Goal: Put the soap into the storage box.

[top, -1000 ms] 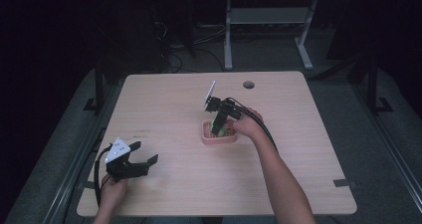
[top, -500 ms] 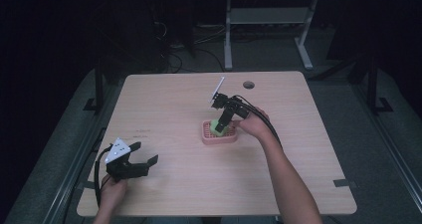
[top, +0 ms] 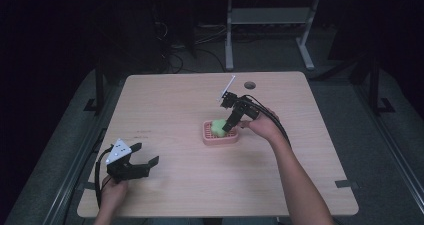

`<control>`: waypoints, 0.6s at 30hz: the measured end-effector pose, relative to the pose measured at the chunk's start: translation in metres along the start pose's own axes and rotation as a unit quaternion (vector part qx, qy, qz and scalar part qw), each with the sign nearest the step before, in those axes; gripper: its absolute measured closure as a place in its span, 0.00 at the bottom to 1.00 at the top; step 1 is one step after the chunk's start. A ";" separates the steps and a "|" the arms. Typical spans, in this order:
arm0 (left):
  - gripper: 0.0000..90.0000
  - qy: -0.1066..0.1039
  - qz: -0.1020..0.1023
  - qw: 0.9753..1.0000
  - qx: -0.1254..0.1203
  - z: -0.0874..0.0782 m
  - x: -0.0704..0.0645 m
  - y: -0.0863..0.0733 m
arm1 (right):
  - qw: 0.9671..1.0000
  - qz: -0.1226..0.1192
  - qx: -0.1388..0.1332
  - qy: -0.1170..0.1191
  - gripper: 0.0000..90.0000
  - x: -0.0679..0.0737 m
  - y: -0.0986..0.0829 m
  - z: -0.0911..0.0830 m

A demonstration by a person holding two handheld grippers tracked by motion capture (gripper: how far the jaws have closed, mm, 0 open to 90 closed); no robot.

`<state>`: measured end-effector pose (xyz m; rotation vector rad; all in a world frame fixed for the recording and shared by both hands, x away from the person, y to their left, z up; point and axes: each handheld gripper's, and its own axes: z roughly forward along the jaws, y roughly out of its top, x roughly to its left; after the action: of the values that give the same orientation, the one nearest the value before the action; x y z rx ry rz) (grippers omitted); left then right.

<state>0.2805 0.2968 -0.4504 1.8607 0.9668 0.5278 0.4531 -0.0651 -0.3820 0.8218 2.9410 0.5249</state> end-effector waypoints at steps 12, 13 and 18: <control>0.16 -0.001 0.000 1.000 0.002 0.000 -0.001 0.000 | 1.000 0.004 -0.008 -0.007 0.28 -0.002 -0.017 -0.008; 0.16 -0.001 -0.001 1.000 0.002 0.000 -0.001 0.000 | 1.000 0.006 -0.008 -0.007 0.28 -0.002 -0.019 -0.009; 0.16 0.000 0.000 1.000 0.002 0.000 -0.001 0.000 | 1.000 0.009 -0.003 -0.007 0.28 -0.004 -0.026 -0.011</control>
<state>0.2801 0.2959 -0.4509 1.8649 0.9680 0.5261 0.4424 -0.0917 -0.3802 0.8496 2.9200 0.5251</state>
